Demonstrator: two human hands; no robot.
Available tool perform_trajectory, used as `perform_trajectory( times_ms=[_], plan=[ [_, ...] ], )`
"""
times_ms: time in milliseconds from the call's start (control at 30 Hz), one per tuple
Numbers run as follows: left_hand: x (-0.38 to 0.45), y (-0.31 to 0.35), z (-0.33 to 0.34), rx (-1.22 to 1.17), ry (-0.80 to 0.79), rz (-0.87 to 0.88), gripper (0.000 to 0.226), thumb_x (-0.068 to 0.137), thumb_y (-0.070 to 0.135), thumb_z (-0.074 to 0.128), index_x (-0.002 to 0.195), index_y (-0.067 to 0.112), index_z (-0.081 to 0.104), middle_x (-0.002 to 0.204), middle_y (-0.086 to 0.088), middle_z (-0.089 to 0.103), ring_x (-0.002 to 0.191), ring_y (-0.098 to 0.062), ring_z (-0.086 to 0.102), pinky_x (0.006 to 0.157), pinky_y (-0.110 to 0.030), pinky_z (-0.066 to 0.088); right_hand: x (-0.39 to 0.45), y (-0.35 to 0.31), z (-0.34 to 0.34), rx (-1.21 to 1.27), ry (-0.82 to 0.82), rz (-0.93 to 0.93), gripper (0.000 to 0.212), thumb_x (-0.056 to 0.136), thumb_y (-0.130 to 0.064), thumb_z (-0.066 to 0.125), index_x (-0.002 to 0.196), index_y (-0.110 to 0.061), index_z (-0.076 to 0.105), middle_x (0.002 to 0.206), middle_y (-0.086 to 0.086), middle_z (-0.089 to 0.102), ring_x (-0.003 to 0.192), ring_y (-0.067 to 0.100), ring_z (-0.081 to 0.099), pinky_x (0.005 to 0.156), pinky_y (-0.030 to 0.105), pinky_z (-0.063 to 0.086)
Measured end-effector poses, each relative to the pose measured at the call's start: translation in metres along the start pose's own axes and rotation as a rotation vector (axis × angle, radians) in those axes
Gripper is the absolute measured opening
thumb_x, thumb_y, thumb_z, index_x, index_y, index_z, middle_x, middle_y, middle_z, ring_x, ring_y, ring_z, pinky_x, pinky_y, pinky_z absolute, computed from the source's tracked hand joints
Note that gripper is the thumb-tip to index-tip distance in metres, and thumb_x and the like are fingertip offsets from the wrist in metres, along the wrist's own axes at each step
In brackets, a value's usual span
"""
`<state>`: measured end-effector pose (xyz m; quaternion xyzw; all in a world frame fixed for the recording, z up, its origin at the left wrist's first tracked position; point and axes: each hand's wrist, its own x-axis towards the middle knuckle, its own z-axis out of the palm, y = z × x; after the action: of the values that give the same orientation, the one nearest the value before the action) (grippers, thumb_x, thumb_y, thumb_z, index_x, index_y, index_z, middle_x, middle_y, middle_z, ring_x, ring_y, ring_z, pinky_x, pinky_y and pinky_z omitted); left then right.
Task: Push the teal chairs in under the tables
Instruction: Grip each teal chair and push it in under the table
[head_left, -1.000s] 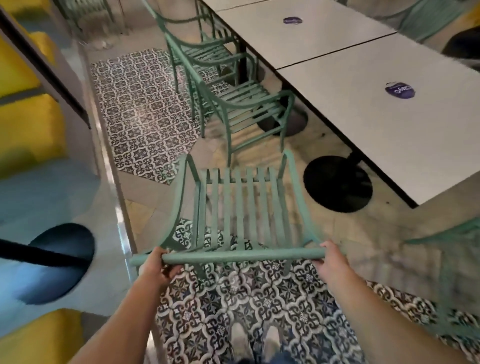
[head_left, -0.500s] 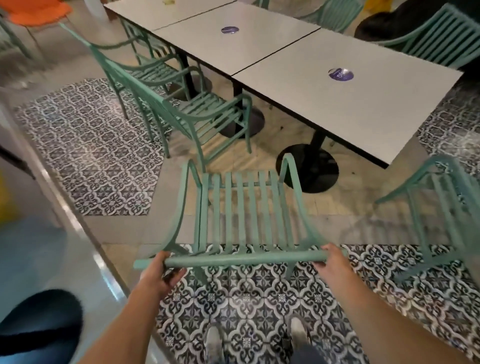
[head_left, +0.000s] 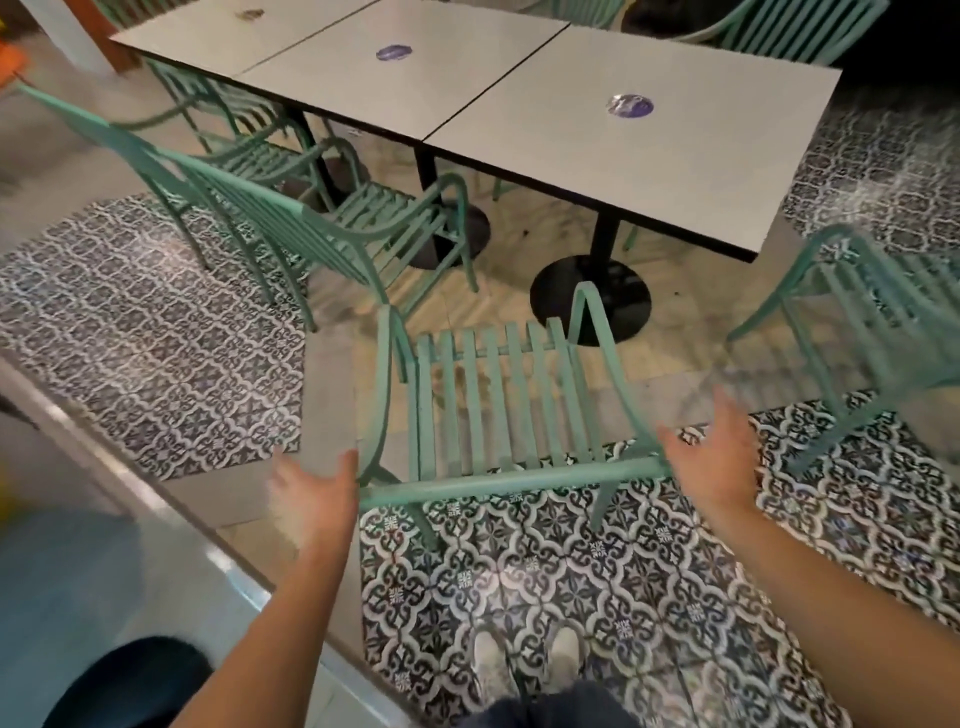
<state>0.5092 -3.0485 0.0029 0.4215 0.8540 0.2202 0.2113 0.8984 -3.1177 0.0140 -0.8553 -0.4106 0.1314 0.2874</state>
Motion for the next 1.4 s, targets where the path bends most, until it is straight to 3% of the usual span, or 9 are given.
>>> perform_trajectory(
  times_ms=[67, 167, 233, 433, 733, 933, 1133, 1233, 1400],
  plan=[
    [0.001, 0.009, 0.002, 0.276, -0.148, 0.574, 0.080, 0.084, 0.062, 0.058, 0.147, 0.018, 0.034, 0.138, -0.007, 0.048, 0.125, -0.028, 0.049, 0.105, -0.049, 0.042, -0.006, -0.015, 0.006, -0.287, -0.325, -0.406, 0.078, 0.077, -0.065, 0.060, 0.138, -0.020, 0.044, 0.130, -0.002, 0.051, 0.121, 0.018, 0.046, 0.106, 0.036, 0.036],
    [-0.013, 0.027, 0.020, 0.612, -0.594, 0.911, 0.067, 0.084, 0.069, 0.048, 0.137, 0.028, 0.045, 0.127, 0.002, 0.057, 0.110, -0.018, 0.057, 0.099, -0.042, 0.048, -0.015, -0.037, 0.026, -0.578, -0.699, -0.598, 0.071, 0.079, -0.073, 0.049, 0.134, -0.028, 0.049, 0.125, -0.007, 0.053, 0.114, 0.013, 0.050, 0.099, 0.034, 0.043],
    [-0.017, 0.030, 0.034, 0.726, -0.704, 0.936, 0.058, 0.084, 0.071, 0.045, 0.123, 0.029, 0.052, 0.105, 0.007, 0.060, 0.091, -0.013, 0.060, 0.084, -0.036, 0.055, -0.019, -0.043, 0.038, -0.591, -0.754, -0.588, 0.066, 0.084, -0.071, 0.046, 0.133, -0.026, 0.050, 0.120, -0.005, 0.057, 0.108, 0.014, 0.053, 0.092, 0.032, 0.044],
    [-0.024, 0.027, 0.051, 0.786, -0.534, 1.021, 0.058, 0.087, 0.077, 0.027, 0.107, 0.027, 0.046, 0.083, 0.011, 0.053, 0.073, -0.011, 0.056, 0.069, -0.028, 0.054, -0.021, -0.035, 0.050, -0.678, -0.552, -0.691, 0.068, 0.083, -0.078, 0.026, 0.110, -0.023, 0.056, 0.092, -0.007, 0.062, 0.078, 0.011, 0.058, 0.063, 0.027, 0.038],
    [0.000, 0.028, 0.052, 0.968, -0.586, 1.240, 0.074, 0.084, 0.079, 0.011, 0.127, 0.027, 0.039, 0.094, 0.004, 0.062, 0.081, -0.017, 0.064, 0.074, -0.033, 0.055, -0.040, -0.033, 0.058, -0.716, -0.517, -0.636, 0.066, 0.087, -0.074, 0.025, 0.101, -0.017, 0.054, 0.072, -0.005, 0.050, 0.065, 0.012, 0.052, 0.063, 0.026, 0.045],
    [0.041, 0.033, 0.047, 0.996, -0.589, 1.344, 0.091, 0.075, 0.084, 0.001, 0.130, 0.025, 0.042, 0.101, 0.002, 0.065, 0.089, -0.022, 0.065, 0.078, -0.038, 0.054, -0.053, -0.061, 0.068, -0.680, -0.525, -0.532, 0.064, 0.091, -0.068, 0.026, 0.115, -0.014, 0.051, 0.069, -0.008, 0.038, 0.068, 0.014, 0.047, 0.062, 0.026, 0.036],
    [0.106, 0.045, 0.040, 0.998, -0.644, 1.433, 0.101, 0.070, 0.087, -0.007, 0.134, 0.025, 0.040, 0.096, 0.003, 0.063, 0.084, -0.020, 0.064, 0.077, -0.039, 0.056, -0.067, -0.101, 0.103, -0.651, -0.478, -0.404, 0.064, 0.089, -0.071, 0.026, 0.112, -0.018, 0.054, 0.076, -0.009, 0.049, 0.069, 0.012, 0.053, 0.063, 0.024, 0.039],
    [0.128, 0.059, 0.035, 1.026, -0.694, 1.449, 0.090, 0.077, 0.082, 0.005, 0.141, 0.025, 0.036, 0.099, 0.003, 0.062, 0.082, -0.016, 0.059, 0.079, -0.035, 0.054, -0.069, -0.121, 0.116, -0.653, -0.474, -0.318, 0.062, 0.088, -0.071, 0.027, 0.109, -0.019, 0.054, 0.074, -0.009, 0.052, 0.065, 0.008, 0.054, 0.057, 0.022, 0.042],
    [0.165, 0.075, 0.029, 1.080, -0.684, 1.509, 0.102, 0.066, 0.082, -0.005, 0.143, 0.027, 0.034, 0.118, -0.002, 0.063, 0.105, -0.025, 0.062, 0.083, -0.040, 0.049, -0.066, -0.152, 0.140, -0.726, -0.453, -0.261, 0.071, 0.084, -0.077, 0.020, 0.103, -0.018, 0.054, 0.075, -0.005, 0.056, 0.069, 0.012, 0.057, 0.059, 0.026, 0.047]
  ],
)
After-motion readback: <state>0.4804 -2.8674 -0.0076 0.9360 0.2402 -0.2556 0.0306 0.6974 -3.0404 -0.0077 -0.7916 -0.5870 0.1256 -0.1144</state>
